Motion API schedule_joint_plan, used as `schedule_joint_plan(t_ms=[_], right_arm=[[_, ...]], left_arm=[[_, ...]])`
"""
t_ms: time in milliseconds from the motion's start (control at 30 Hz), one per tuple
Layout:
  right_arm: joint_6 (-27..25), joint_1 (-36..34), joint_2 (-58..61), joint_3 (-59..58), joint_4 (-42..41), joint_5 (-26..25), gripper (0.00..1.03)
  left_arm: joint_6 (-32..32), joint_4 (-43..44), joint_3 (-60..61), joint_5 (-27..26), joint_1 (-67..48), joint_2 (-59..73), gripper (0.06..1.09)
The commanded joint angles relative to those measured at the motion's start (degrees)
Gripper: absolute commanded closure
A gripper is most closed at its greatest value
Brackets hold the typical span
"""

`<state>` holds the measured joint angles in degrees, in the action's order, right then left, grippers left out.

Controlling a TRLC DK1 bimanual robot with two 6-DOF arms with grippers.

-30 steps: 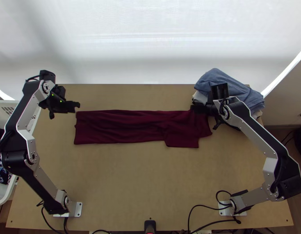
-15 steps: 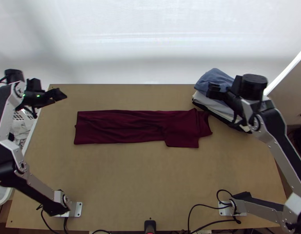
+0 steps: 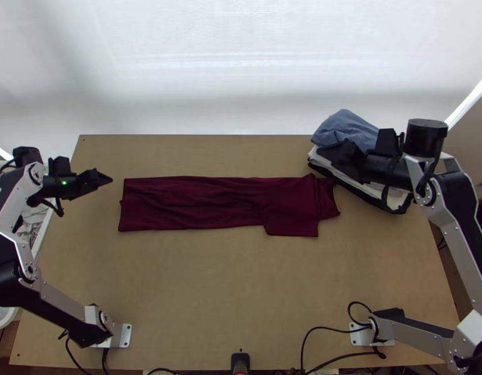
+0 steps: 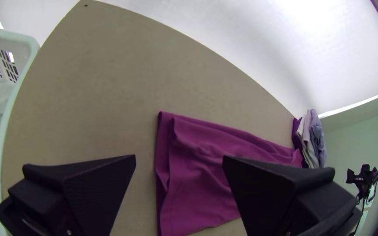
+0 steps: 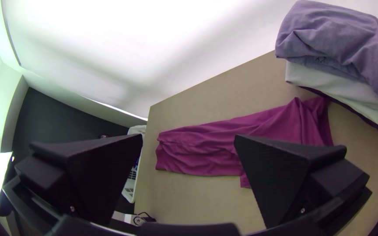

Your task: Fold the t-shirt

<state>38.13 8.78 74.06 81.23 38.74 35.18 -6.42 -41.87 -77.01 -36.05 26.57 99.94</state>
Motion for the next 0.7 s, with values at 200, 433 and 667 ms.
schedule_joint_plan(t_ms=[200, 433, 667], right_arm=[[4.3, -2.5, 1.9, 5.1, 0.6, 3.8, 0.05], [5.1, -3.0, 2.2, 6.8, 1.2, 4.5, 0.05], [5.1, -3.2, 2.8, 8.3, 1.7, 4.5, 0.05]], left_arm=[[-2.2, 4.9, 5.6, -0.4, 0.5, 5.1, 0.11], [-1.9, 7.7, 7.8, 0.4, -1.7, 6.9, 0.11], [-0.6, 8.1, 10.1, 1.9, -6.9, 7.1, 0.11]])
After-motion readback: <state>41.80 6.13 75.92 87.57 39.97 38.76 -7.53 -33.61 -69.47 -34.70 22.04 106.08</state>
